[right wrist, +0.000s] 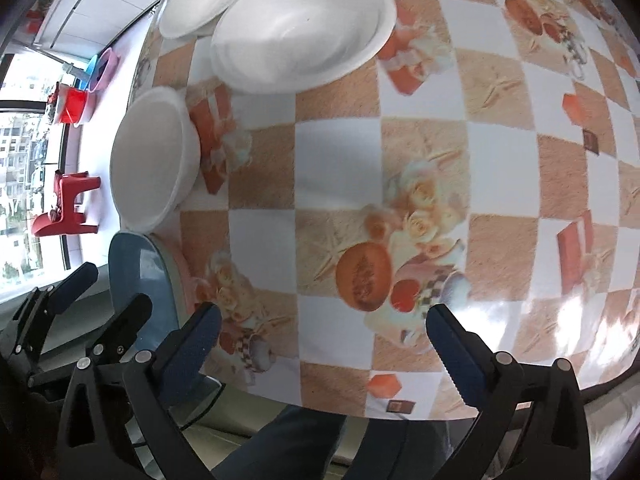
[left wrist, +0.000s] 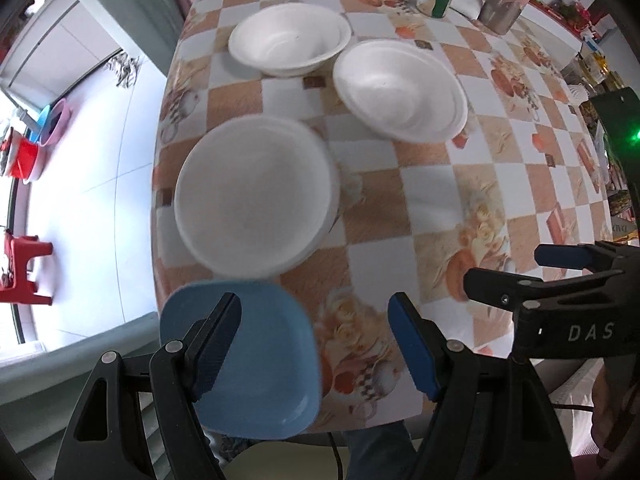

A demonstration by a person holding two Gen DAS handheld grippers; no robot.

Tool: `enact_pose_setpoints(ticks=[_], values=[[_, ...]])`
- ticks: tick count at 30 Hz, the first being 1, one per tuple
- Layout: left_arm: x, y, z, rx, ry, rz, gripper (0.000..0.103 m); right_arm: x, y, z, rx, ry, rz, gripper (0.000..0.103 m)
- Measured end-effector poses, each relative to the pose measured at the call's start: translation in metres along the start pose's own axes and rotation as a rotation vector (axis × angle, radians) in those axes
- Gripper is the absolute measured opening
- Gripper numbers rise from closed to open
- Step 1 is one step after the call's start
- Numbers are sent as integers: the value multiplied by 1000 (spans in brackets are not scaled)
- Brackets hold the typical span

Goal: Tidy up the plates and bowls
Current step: 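Move both grippers to the large white plate and close on its rim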

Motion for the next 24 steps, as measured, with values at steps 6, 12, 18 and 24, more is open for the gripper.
enact_pose_setpoints(ticks=[6, 12, 18, 24], values=[[-26, -10, 3, -3, 0, -6, 79, -20, -20, -16, 4, -24, 3, 103], [-57, -15, 6, -16, -4, -30, 79, -48, -36, -27, 31, -51, -7, 103], [-99, -5, 12, -31, -15, -105, 79, -84, -53, -36, 42, -77, 10, 103], [-134, -1, 35, -28, 16, -168, 79, -124, -50, -34, 48, -90, -13, 103]])
Point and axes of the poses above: each gripper's, at about its wrist camera, not at the fingertips, and z roughly the way its jaws point, y to its left, x to its underside, the point moved 8 cm from there along z, roughly the way its jaws point, and after that the axes turned 2 degrees about -x, right-handed, at the moved point
